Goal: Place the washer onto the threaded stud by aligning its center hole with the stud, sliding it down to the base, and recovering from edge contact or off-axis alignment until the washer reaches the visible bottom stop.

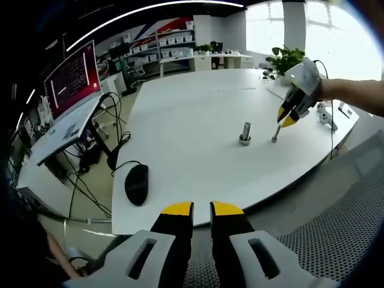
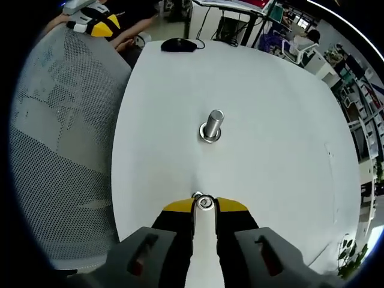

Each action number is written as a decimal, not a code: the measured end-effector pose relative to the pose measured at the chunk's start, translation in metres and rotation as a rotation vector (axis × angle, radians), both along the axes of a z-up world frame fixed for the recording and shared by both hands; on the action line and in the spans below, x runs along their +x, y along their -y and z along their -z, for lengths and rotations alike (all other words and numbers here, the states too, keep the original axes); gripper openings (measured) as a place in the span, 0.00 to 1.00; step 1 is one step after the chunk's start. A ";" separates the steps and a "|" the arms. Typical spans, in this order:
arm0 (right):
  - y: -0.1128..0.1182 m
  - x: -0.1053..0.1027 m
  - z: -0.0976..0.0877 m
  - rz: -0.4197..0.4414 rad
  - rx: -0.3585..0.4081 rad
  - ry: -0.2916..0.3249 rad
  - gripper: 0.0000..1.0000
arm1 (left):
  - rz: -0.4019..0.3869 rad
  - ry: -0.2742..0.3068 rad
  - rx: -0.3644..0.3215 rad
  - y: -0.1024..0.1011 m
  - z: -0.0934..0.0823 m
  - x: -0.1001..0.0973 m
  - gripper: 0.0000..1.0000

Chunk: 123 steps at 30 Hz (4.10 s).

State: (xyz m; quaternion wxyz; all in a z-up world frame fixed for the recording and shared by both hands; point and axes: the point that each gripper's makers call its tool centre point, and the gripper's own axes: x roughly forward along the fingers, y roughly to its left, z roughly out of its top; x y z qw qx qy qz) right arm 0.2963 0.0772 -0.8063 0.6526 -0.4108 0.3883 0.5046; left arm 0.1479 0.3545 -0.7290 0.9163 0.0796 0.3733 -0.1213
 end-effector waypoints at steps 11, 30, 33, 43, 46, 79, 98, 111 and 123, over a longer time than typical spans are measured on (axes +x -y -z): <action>0.001 -0.001 -0.003 -0.005 0.006 -0.023 0.14 | -0.005 -0.001 0.000 -0.001 0.000 0.000 0.08; -0.001 -0.007 0.025 -0.036 -0.055 -0.070 0.14 | -0.014 0.004 -0.004 -0.001 0.000 0.001 0.08; -0.001 -0.010 0.027 -0.037 -0.061 -0.075 0.14 | -0.015 0.005 -0.005 -0.001 0.000 0.001 0.08; 0.000 -0.009 0.039 -0.047 -0.084 -0.086 0.14 | -0.012 -0.007 -0.001 -0.002 0.001 0.000 0.08; 0.001 -0.007 0.045 -0.048 -0.092 -0.091 0.14 | -0.016 -0.002 -0.004 -0.002 0.000 0.000 0.08; -0.002 -0.015 0.034 -0.042 -0.043 -0.075 0.36 | -0.033 0.009 -0.011 -0.003 -0.001 0.001 0.08; 0.000 -0.020 -0.087 0.039 0.279 0.110 0.48 | -0.058 0.047 -0.026 -0.004 -0.006 0.004 0.08; 0.019 -0.064 -0.168 0.453 0.659 0.152 0.54 | -0.082 0.145 -0.122 -0.003 -0.021 0.010 0.07; 0.039 -0.141 -0.152 0.718 0.709 0.160 0.52 | -0.028 0.194 -0.126 0.006 -0.030 0.009 0.03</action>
